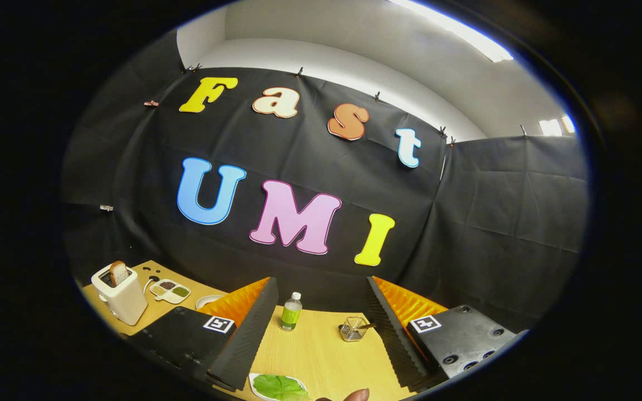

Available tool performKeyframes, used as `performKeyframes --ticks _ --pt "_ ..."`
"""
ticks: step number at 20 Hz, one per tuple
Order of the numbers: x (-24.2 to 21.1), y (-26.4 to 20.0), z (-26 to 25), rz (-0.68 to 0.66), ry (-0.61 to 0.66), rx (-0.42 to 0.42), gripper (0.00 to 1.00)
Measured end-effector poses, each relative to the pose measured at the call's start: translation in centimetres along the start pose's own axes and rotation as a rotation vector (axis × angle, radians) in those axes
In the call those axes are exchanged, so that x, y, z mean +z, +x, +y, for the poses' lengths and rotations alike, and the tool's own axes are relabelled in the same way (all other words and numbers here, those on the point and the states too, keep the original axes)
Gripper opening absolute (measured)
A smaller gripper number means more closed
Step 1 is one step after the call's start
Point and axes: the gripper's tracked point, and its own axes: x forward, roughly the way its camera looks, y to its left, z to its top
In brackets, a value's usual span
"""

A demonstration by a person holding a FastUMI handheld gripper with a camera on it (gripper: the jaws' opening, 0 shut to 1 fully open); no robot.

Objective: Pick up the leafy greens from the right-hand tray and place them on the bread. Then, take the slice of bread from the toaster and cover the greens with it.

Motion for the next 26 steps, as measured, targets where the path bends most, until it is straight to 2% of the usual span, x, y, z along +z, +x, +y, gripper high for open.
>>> performKeyframes --ticks 3,8,14,20,23,26 --pt "-0.3 -0.3 0.5 0.006 -0.005 0.024 0.98" --pt "-3.9 -0.3 3.4 0.099 -0.023 0.166 0.98" --pt "-16.7 -0.8 6.5 0.375 -0.110 0.351 0.98" --pt "-30.7 -2.0 7.8 0.646 -0.188 0.475 0.96" --pt "-35.4 -3.1 8.5 0.748 -0.171 0.525 0.95" --pt "-38.3 -2.6 9.0 0.806 -0.151 0.560 0.93"
